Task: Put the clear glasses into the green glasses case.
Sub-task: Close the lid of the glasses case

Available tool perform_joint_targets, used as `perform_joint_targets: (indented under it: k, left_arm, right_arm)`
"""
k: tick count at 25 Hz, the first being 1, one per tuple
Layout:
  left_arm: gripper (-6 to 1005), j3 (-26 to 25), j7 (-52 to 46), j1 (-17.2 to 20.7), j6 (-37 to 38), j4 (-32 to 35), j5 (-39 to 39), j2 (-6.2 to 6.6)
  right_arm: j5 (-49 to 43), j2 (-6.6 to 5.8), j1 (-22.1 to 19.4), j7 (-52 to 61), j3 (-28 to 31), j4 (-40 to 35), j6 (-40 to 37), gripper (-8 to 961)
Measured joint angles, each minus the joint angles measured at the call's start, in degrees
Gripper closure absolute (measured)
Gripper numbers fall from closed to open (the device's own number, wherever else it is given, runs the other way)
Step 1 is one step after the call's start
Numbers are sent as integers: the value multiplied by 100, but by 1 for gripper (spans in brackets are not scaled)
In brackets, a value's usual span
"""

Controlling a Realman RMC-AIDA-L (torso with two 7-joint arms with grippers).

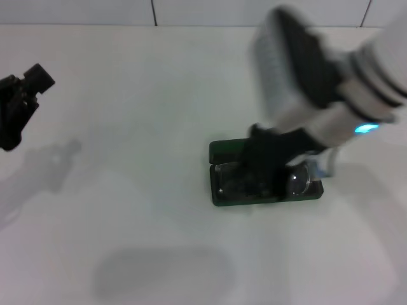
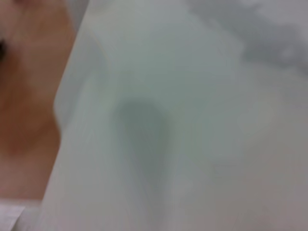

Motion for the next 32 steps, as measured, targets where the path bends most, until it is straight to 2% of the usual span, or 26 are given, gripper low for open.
perform_joint_targets:
  k: [4,5,6,10,13,14,15,17,18,19,22,23,24,27,30,32]
  left_arm:
    - [927,0,-267,-203,3,132,-15,11]
    - [927,0,-311,-288,0,135,-14,20]
    - [927,1,-351,-365,-4,137,-14,32]
    - [927,44,-821,-761,-135,168,152,150]
    - [927,60,-1238,-1018,-216,405,565,211]
    - [927,60,-1238,-1018,-216,405,565,211]
    - [927,60,-1455,-1203,-342,571,903,193]
    - [902,65,-1629,-1580,-648,639,1342,93]
    - [878,65,-1629,-1580,-648,639,1342,93]
    - [853,69,-1748,-1958,-1039,613,1798,-34]
    - [779,74,-1814,-2307,-1506,590,2340,-211]
    - [782,109,-1811,-2436,-1696,562,2562,-283]
    - [786,177,-1808,-2497,-1799,513,2658,-304]
    - [796,464,-1814,-2663,-2060,296,2764,-306]
    - [799,1451,-1803,-3028,-2829,-213,2732,-327]
    - [799,1744,-1803,-3086,-3060,-320,2645,-341]
  right_arm:
    - [521,-2,-1456,-568,987,-1236,7,745]
    - [521,-2,-1456,-568,987,-1236,7,745]
    - [1438,2,-2140,-1089,1626,-1410,34,744]
    - [3298,-15,-2833,-1929,2782,-838,-104,743]
    - [4475,-21,-2973,-2653,3639,85,-629,742]
    - [4862,-23,-3021,-2999,4135,771,-873,742]
    - [4862,-23,-3021,-2999,4135,771,-873,741]
    - [4998,-33,-3114,-3210,4744,1420,-955,741]
    - [4967,-48,-3168,-3294,5178,1784,-998,740]
    - [4938,-62,-3201,-3350,5443,2002,-1036,740]
    - [4785,-173,-3222,-3802,6655,3095,-1594,624]
    - [4758,-209,-3220,-3976,7014,3429,-1792,585]
    - [4738,-234,-3232,-4114,7294,3668,-1951,547]
    - [4721,-217,-3342,-4323,7593,3911,-2051,432]
    - [4726,-189,-3447,-4489,7632,4019,-2032,319]
    - [4715,-187,-3454,-4586,7644,4149,-2020,319]
